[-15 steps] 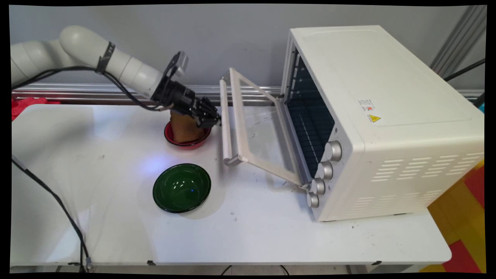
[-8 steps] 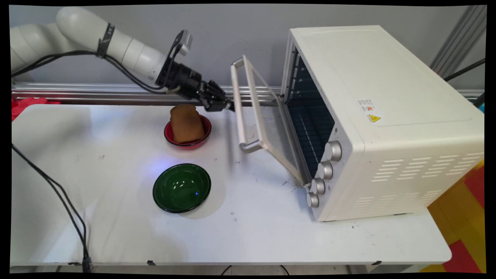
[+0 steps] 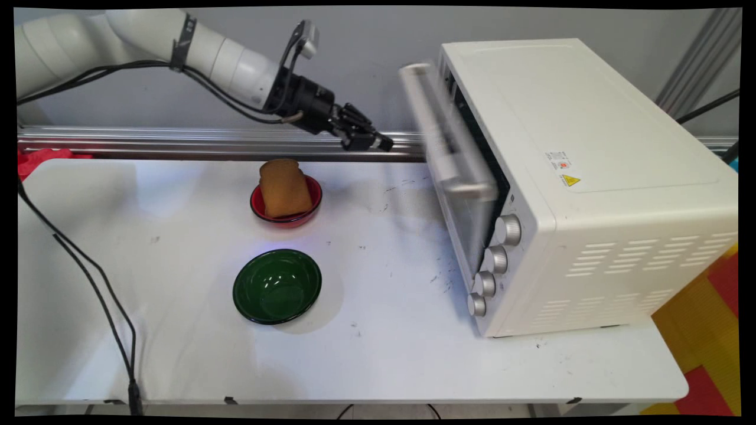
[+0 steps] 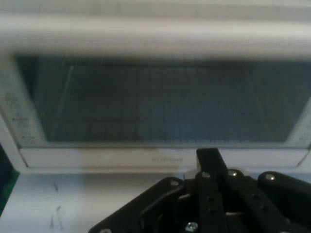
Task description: Close the oven
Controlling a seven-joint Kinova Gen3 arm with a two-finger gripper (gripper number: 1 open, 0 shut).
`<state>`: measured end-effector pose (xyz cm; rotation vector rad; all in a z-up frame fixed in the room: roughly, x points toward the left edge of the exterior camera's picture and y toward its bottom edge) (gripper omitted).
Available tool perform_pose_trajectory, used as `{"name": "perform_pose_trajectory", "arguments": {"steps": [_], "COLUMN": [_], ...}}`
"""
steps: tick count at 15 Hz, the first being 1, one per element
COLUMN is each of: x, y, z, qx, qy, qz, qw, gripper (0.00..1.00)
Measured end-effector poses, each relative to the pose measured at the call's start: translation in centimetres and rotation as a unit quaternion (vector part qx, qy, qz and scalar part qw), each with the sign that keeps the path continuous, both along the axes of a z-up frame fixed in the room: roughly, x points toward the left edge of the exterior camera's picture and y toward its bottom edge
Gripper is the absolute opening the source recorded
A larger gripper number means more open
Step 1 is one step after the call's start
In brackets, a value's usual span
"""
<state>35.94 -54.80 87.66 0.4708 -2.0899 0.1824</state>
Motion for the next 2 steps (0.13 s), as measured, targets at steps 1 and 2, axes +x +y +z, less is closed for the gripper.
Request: {"name": "perform_pose_trajectory", "arguments": {"steps": [1,2], "x": [-0.38,-0.93], "y": [-0.06,-0.13], "z": [0.18,0.45], "qx": [0.000,-0.001], "qy": [0.002,0.005], "qz": [0.000,0.001], "qw": [1.0000,1.0000], "gripper": [0.00,0.00]}}
